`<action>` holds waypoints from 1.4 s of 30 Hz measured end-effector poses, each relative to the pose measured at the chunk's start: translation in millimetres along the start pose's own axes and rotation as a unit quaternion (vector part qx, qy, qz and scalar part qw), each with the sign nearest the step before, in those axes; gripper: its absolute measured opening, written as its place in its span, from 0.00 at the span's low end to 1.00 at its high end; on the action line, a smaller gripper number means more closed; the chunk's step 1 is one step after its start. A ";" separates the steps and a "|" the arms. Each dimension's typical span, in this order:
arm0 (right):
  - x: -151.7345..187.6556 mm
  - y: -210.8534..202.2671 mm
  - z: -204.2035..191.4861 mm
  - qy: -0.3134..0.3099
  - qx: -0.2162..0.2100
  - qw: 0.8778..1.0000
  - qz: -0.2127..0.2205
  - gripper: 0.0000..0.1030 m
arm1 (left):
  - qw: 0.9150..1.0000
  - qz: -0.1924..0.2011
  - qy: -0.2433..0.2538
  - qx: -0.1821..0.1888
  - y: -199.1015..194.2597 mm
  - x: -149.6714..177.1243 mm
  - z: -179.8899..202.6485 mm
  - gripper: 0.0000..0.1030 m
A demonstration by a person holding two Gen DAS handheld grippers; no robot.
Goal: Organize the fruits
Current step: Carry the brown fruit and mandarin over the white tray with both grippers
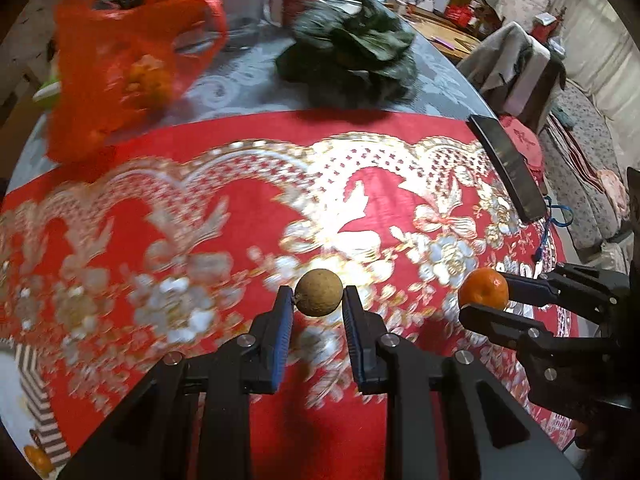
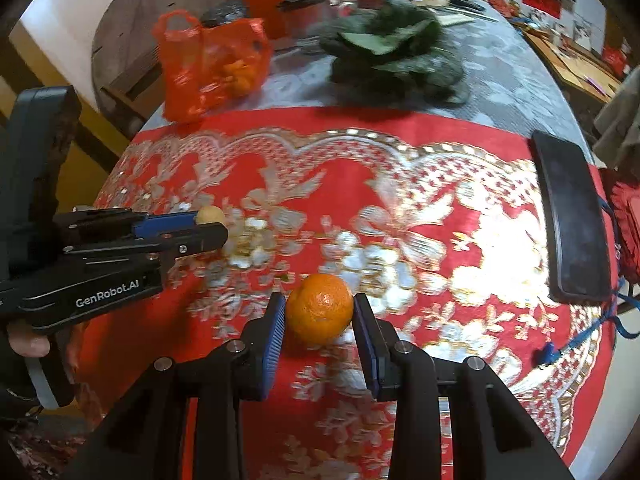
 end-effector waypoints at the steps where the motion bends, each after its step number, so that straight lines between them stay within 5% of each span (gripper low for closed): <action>1: -0.8 0.9 -5.7 -0.005 -0.002 1.000 -0.001 0.36 | 1.000 0.003 -0.005 -0.004 -3.6 2.3 -5.3 0.24; 27: -1.4 28.2 -158.5 -0.131 -0.051 0.990 -0.023 0.36 | 0.990 0.039 -0.118 -0.061 -82.4 82.7 -120.4 0.24; 42: -0.8 45.9 -252.1 -0.220 -0.079 0.971 -0.041 0.36 | 0.975 0.060 -0.195 -0.088 -127.4 139.1 -189.1 0.24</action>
Point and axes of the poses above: each gripper's, at about its wrist camera, not at the fingertips, and y roughly the way its jaws point, z to its right, x to its underside, the point moved 7 cm from there along y, roughly the way its jaws point, and after that the axes turned 3 degrees about -z, right-handed, at the moved point
